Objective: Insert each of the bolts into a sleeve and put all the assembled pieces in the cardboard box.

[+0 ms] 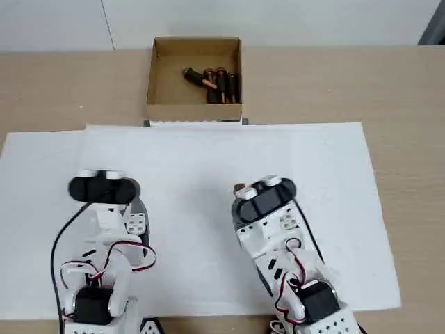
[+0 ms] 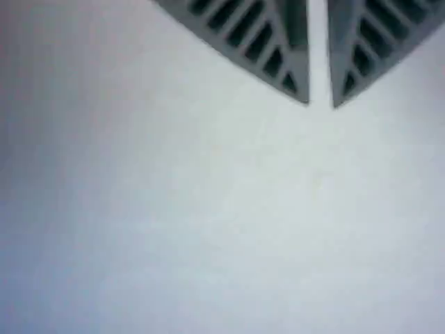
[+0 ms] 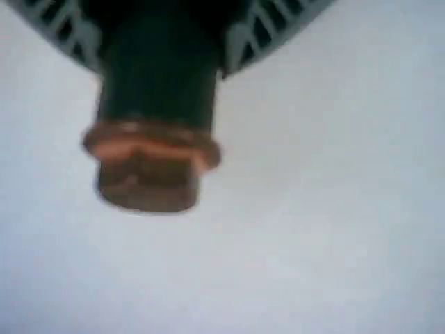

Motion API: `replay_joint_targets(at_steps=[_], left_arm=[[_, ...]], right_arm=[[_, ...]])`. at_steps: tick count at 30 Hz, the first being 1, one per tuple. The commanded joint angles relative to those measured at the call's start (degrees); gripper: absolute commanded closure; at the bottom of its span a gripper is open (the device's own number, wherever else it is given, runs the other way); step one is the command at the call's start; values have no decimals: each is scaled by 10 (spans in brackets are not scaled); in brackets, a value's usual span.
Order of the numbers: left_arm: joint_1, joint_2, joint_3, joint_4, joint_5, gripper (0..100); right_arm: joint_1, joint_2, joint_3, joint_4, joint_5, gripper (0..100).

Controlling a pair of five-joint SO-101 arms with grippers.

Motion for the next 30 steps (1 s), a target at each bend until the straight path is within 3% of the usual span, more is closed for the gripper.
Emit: replay_joint_targets(at_steps=[1, 8, 13, 24, 30], left_arm=[[-3, -5, 7, -3, -12, 995], [-3, -5, 21, -2, -12, 995], [-4, -5, 54, -2, -12, 995], [-3, -6, 60, -3, -12, 995], [-4, -6, 60, -3, -9, 994]], right_arm=[[3, -1, -73, 1, -15, 996], [3, 74, -185, 42, -46, 996], [4, 262, -320, 6, -83, 996], [4, 647, -663, -25, -82, 996], [15, 838, -843, -27, -31, 995]])
